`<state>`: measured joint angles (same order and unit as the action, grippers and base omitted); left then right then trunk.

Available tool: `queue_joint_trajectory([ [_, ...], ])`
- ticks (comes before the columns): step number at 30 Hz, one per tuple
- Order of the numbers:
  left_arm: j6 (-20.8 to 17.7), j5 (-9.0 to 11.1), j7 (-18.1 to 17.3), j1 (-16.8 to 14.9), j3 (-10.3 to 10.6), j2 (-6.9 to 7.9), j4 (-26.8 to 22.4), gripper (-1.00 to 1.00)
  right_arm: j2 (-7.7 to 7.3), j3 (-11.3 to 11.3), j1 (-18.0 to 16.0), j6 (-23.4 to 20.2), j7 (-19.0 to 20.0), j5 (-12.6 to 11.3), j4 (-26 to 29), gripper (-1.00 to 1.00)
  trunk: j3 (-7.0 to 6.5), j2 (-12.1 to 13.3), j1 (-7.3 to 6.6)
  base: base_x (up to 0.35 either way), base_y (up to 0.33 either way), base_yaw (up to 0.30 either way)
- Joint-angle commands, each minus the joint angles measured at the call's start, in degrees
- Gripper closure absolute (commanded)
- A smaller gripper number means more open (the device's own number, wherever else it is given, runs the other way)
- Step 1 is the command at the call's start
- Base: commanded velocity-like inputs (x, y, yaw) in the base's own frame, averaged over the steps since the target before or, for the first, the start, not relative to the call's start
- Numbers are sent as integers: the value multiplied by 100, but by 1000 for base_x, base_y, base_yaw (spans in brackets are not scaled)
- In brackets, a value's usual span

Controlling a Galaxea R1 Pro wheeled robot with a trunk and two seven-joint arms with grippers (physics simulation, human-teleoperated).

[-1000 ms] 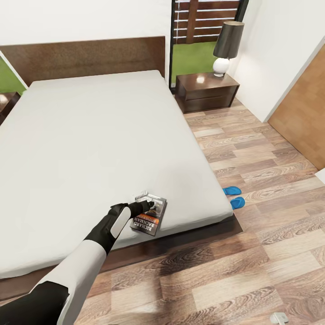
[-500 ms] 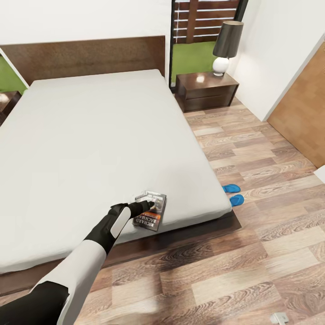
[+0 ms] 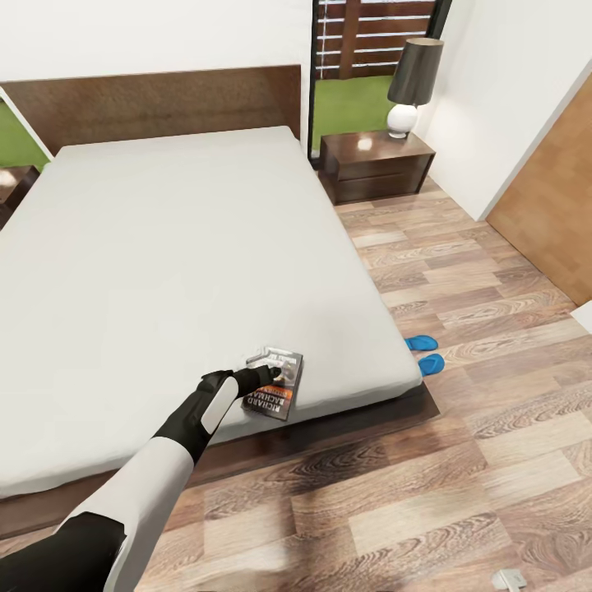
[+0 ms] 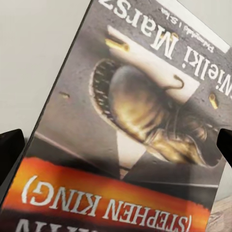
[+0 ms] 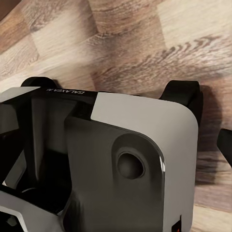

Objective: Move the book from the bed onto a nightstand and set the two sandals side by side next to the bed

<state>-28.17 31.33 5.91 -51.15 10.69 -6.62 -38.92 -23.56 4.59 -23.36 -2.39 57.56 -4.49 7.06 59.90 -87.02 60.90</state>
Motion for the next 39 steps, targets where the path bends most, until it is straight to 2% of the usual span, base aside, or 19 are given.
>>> queue_joint_trajectory([
  [1,-18,63,57,-1,18,3,-10,-100,0,42,-2,-25,25,10,-3,-100,3,-2,-1,-87,0,0],
  [29,-14,66,54,0,15,3,-4,-100,4,43,-2,-25,19,10,-3,-100,3,-2,-1,-21,0,0],
  [39,-13,66,56,-1,14,3,-6,-100,3,44,-2,-25,19,10,-3,-100,3,-2,-1,-178,0,0],
])
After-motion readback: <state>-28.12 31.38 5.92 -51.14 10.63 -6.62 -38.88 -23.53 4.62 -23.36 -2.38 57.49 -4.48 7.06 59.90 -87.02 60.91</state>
